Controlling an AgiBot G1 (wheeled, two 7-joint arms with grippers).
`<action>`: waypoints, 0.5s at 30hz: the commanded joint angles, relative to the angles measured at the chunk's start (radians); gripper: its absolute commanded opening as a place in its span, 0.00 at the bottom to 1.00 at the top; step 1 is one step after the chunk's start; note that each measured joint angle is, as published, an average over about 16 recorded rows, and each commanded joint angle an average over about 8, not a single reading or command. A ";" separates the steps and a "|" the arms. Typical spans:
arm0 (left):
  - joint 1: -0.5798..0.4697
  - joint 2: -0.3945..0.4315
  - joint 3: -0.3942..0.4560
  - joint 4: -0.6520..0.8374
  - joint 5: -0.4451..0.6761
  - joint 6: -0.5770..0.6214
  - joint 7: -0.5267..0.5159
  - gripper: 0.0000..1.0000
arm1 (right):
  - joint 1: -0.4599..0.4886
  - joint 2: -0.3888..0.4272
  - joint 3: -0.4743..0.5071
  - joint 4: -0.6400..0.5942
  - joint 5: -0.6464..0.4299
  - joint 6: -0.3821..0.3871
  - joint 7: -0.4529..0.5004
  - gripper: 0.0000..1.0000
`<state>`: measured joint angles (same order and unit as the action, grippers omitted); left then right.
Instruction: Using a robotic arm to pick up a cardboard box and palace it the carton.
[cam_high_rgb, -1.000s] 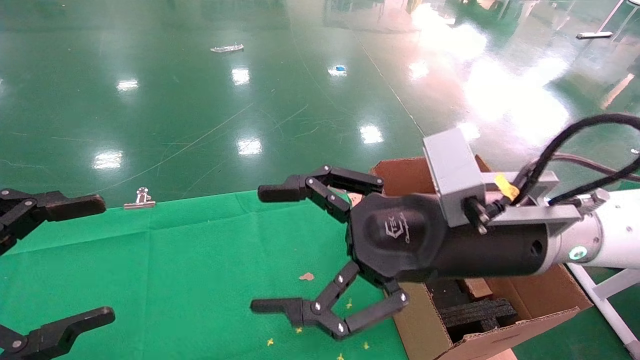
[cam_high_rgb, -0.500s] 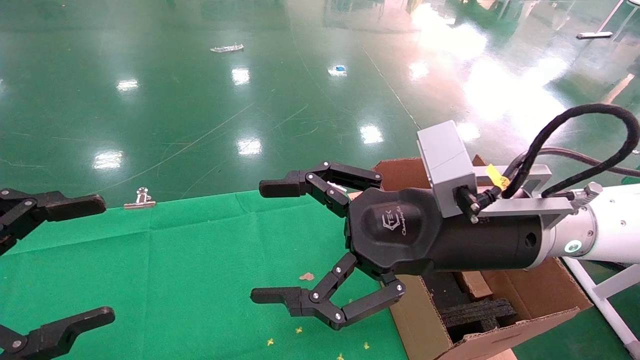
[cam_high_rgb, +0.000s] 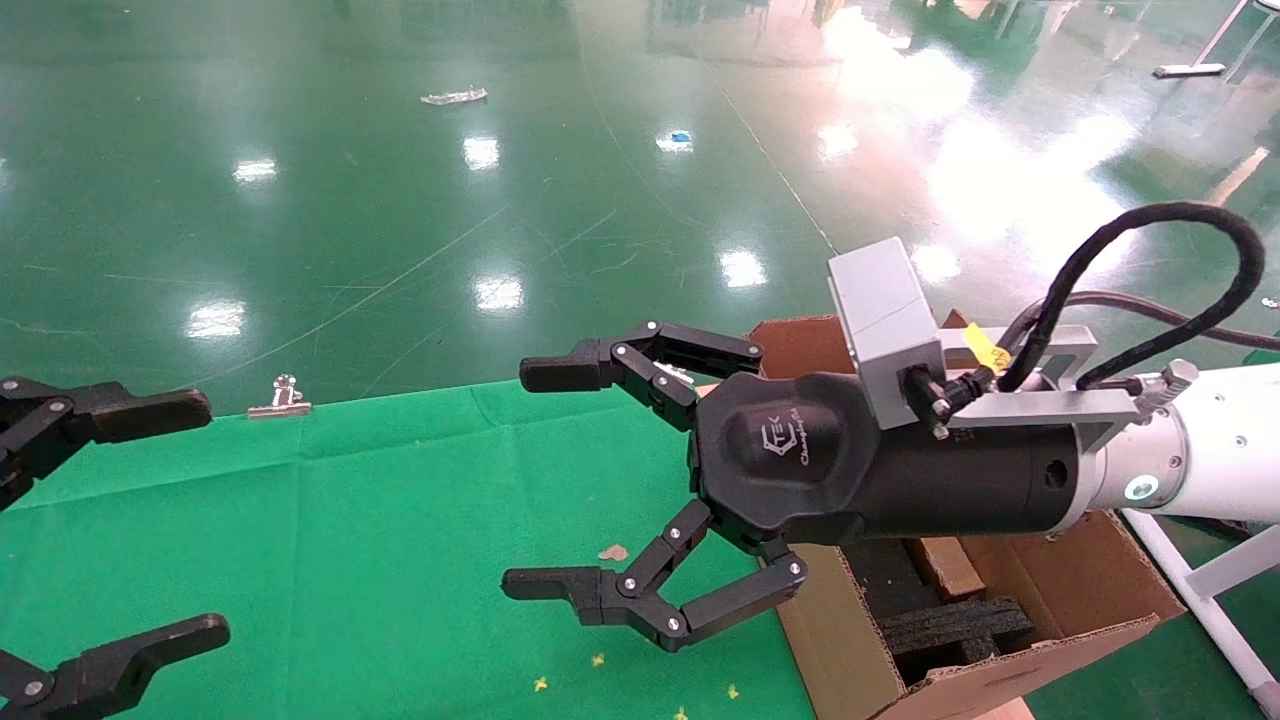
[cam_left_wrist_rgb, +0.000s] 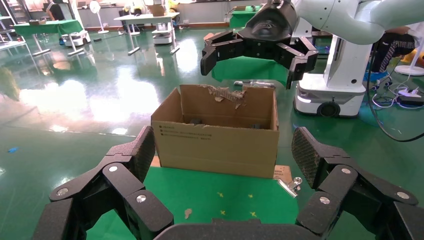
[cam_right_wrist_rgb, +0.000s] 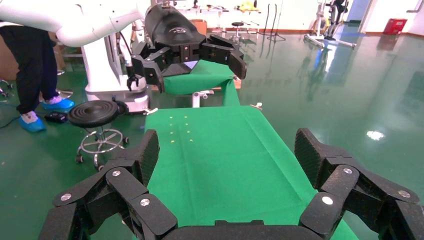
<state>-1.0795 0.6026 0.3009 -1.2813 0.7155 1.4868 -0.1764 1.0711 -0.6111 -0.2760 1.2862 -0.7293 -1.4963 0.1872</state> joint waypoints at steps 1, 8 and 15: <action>0.000 0.000 0.000 0.000 0.000 0.000 0.000 1.00 | 0.001 0.000 -0.001 -0.001 0.000 0.000 0.000 1.00; 0.000 0.000 0.000 0.000 0.000 0.000 0.000 1.00 | 0.003 0.000 -0.003 -0.002 -0.001 0.001 0.000 1.00; 0.000 0.000 0.000 0.000 0.000 0.000 0.000 1.00 | 0.004 0.000 -0.005 -0.003 -0.001 0.001 0.001 1.00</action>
<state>-1.0795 0.6026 0.3009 -1.2813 0.7155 1.4868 -0.1764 1.0751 -0.6110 -0.2805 1.2833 -0.7306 -1.4952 0.1881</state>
